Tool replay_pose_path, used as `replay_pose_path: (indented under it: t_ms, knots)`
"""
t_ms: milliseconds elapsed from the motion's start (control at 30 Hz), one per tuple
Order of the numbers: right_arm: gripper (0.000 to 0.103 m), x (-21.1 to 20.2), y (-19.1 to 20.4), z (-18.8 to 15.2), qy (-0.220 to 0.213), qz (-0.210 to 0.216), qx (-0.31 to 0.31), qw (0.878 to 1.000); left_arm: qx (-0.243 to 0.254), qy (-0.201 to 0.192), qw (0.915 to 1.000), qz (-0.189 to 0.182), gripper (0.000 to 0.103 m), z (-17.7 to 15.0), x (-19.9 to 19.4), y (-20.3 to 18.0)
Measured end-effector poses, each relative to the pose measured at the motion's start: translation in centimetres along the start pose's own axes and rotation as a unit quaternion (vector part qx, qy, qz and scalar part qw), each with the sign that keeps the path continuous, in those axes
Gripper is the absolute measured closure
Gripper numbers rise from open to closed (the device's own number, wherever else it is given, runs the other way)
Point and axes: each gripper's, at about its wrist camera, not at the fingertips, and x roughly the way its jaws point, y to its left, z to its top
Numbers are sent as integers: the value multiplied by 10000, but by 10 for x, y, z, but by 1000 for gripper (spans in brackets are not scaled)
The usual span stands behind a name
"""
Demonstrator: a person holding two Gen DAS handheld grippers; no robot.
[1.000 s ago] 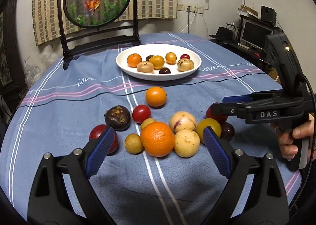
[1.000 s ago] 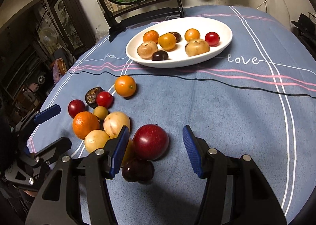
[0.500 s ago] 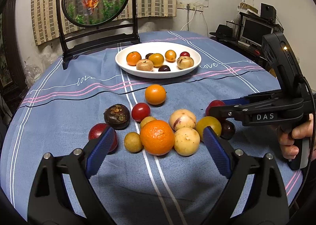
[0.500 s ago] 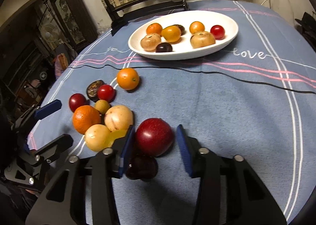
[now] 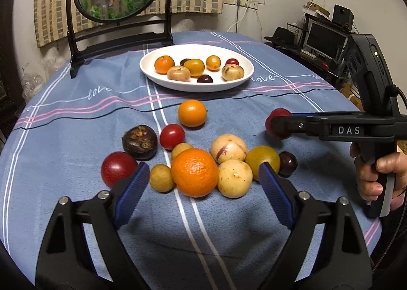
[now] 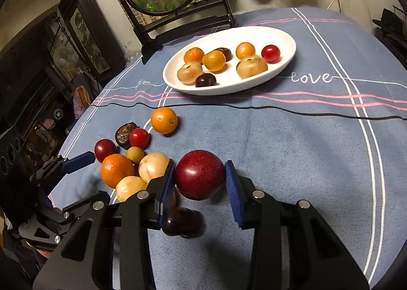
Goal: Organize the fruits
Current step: 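Grasp the large tangerine with the left tool while the right tool grasps a large red plum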
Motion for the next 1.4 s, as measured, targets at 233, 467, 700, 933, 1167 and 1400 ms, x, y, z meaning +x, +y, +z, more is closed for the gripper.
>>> replay_pose_path:
  t_ms: [233, 467, 700, 933, 1167, 1400]
  knots:
    - [64, 0, 9, 0, -30, -98, -224, 9997, -316, 122, 9994, -114, 51, 5, 10, 9]
    - [64, 1, 9, 1, -56, -72, -243, 9997, -483, 205, 9986, -86, 47, 5, 15, 13]
    - [64, 1, 10, 2, -62, -89, -261, 9996, -557, 230, 9981, -124, 46, 5, 17, 15]
    - [64, 0, 9, 1, -64, -99, -256, 9996, -665, 269, 9974, -103, 62, 4, 18, 17]
    - [64, 2, 10, 0, 9, -89, -277, 9996, -425, 320, 9985, 152, 62, -10, 3, 6]
    - [64, 1, 11, 1, -53, -102, -338, 9994, -244, 529, 9975, 393, 61, -15, 1, 0]
